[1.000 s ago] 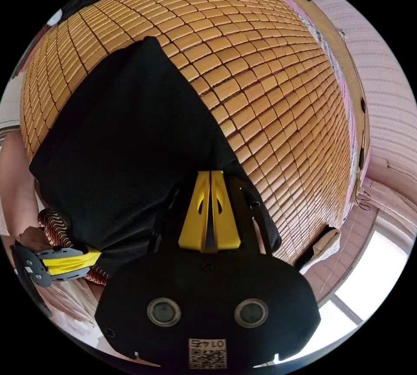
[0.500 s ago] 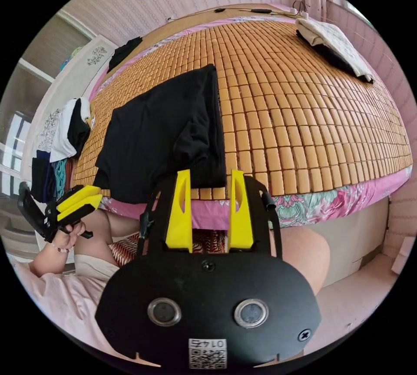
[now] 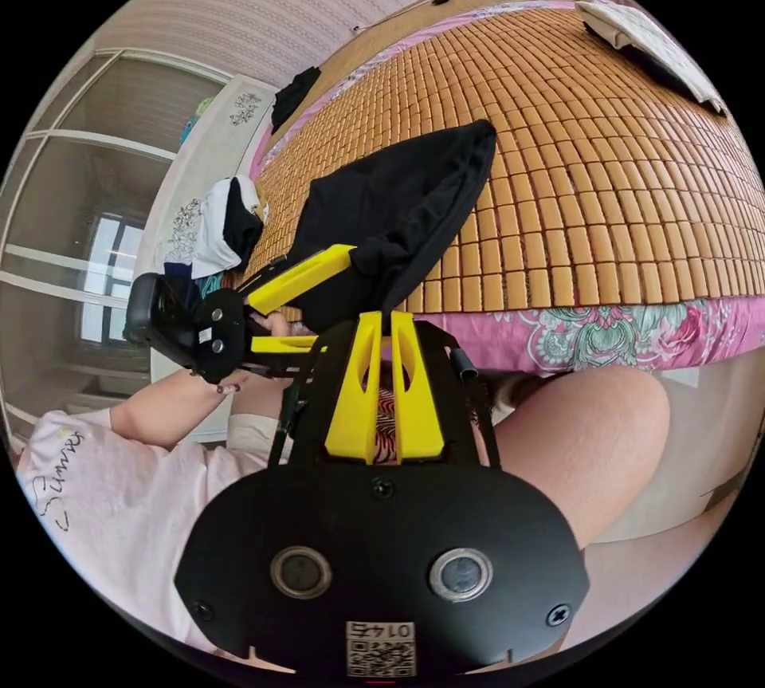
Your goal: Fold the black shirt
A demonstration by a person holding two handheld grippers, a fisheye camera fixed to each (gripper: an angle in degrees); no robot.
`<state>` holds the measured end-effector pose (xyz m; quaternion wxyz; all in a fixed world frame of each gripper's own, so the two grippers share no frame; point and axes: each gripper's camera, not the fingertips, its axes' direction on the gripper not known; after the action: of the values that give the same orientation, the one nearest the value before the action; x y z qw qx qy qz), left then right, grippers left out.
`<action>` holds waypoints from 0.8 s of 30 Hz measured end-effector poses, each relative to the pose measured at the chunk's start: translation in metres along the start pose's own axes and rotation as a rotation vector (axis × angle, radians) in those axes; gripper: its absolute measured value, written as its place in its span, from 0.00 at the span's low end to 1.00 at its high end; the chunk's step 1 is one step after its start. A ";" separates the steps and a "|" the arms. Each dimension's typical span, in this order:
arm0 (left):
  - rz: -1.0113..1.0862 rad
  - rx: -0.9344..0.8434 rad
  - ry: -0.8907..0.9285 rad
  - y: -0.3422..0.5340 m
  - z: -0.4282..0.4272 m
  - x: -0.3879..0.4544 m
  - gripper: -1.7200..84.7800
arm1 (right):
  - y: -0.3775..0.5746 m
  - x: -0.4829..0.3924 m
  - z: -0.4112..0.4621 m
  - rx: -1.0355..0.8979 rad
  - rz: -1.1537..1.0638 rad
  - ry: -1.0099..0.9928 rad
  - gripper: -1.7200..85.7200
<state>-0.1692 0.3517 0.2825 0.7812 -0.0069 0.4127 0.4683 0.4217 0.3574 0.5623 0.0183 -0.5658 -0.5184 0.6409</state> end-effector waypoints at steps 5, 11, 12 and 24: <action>0.008 -0.068 -0.053 0.014 -0.010 0.031 0.09 | 0.032 0.012 -0.016 0.024 -0.012 -0.152 0.05; -0.145 -0.024 0.021 0.055 -0.055 0.016 0.07 | 0.044 0.053 -0.032 0.193 0.109 -0.004 0.21; -0.155 -0.022 0.028 0.058 -0.059 0.014 0.07 | 0.043 0.055 -0.031 0.197 0.116 0.018 0.22; -0.222 -0.001 0.090 0.085 -0.145 -0.018 0.07 | 0.043 0.103 -0.034 0.175 0.283 -0.112 0.03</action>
<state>-0.3286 0.3291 0.2308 0.8090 -0.0740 0.4437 0.3785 0.4346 0.4218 0.4663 -0.0517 -0.5927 -0.3760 0.7105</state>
